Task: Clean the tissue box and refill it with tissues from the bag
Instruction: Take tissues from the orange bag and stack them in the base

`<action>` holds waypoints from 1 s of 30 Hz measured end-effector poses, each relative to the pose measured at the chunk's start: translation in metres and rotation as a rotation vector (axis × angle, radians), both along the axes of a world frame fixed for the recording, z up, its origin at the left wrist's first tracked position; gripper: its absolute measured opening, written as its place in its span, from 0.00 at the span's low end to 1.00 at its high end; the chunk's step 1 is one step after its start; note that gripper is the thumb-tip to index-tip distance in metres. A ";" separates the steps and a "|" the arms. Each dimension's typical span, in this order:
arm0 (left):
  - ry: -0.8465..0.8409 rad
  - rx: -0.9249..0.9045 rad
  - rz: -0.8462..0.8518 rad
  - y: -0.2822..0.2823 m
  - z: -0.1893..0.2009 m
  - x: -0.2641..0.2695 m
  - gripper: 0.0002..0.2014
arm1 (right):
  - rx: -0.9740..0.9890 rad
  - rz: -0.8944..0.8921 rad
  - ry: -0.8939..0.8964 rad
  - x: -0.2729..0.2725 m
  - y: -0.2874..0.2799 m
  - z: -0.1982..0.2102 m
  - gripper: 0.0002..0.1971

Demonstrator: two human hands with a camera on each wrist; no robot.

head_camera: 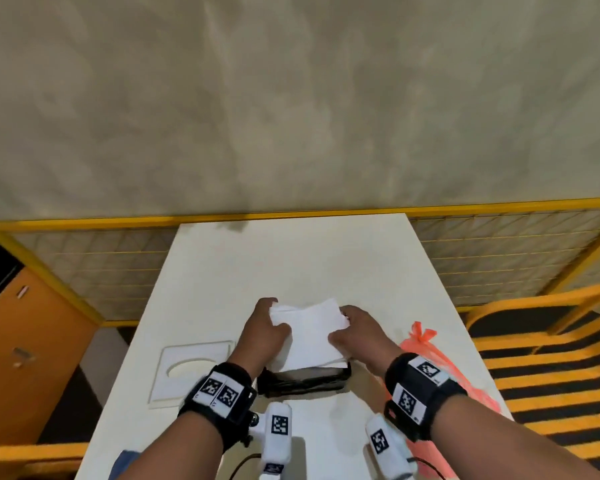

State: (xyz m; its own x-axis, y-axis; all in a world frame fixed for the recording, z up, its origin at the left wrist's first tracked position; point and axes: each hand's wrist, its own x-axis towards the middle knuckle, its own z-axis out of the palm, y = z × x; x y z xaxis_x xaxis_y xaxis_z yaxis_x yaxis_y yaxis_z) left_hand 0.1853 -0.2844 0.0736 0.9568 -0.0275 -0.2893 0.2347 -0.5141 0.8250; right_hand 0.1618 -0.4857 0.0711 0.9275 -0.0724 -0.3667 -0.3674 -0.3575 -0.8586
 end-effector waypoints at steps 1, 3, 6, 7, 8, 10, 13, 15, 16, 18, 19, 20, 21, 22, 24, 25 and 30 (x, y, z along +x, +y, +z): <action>-0.008 0.083 -0.044 0.003 -0.004 0.001 0.31 | -0.074 0.044 0.005 0.001 0.004 -0.002 0.19; -0.039 0.194 -0.126 0.009 -0.009 0.001 0.37 | -0.299 0.173 -0.008 0.003 0.011 -0.004 0.13; -0.150 0.304 -0.189 0.018 -0.015 0.003 0.34 | -0.639 0.285 -0.087 0.002 0.017 -0.007 0.14; -0.183 0.359 -0.213 0.020 -0.018 0.005 0.31 | -0.695 0.320 -0.114 0.002 0.019 -0.010 0.17; -0.206 0.436 -0.254 0.020 -0.020 0.006 0.29 | -0.724 0.367 -0.151 0.002 0.022 -0.012 0.19; -0.217 0.645 -0.372 0.018 -0.024 0.005 0.26 | -0.792 0.502 -0.255 0.003 0.029 -0.017 0.19; -0.161 0.934 -0.573 0.012 -0.033 -0.002 0.23 | -0.921 0.663 -0.246 0.003 0.039 -0.025 0.15; -0.138 1.063 -0.696 0.010 -0.043 -0.005 0.19 | -0.978 0.749 -0.111 0.001 0.041 -0.026 0.13; -0.135 1.100 -0.734 0.009 -0.047 -0.006 0.18 | -0.994 0.789 -0.044 0.000 0.041 -0.026 0.14; -0.157 1.130 -0.769 0.007 -0.051 -0.003 0.17 | -1.020 0.838 0.026 -0.002 0.039 -0.026 0.14; -0.172 1.131 -0.775 0.004 -0.052 -0.001 0.17 | -1.026 0.846 0.035 -0.003 0.037 -0.026 0.13; -0.182 1.128 -0.772 0.003 -0.052 0.000 0.17 | -1.028 0.848 0.035 -0.003 0.036 -0.027 0.13; -0.188 1.119 -0.761 0.001 -0.053 0.002 0.18 | -1.028 0.847 0.027 -0.004 0.035 -0.028 0.13; -0.186 1.107 -0.743 0.000 -0.053 0.003 0.18 | -1.034 0.847 0.013 -0.003 0.035 -0.027 0.12; -0.172 1.104 -0.723 0.000 -0.053 0.004 0.19 | -1.030 0.850 -0.009 -0.004 0.034 -0.026 0.10; -0.162 1.108 -0.728 0.001 -0.055 0.004 0.19 | -0.994 0.840 -0.025 -0.005 0.033 -0.026 0.09; -0.150 1.040 -0.689 -0.001 -0.052 0.008 0.21 | -0.522 0.372 -0.362 -0.014 0.001 -0.015 0.11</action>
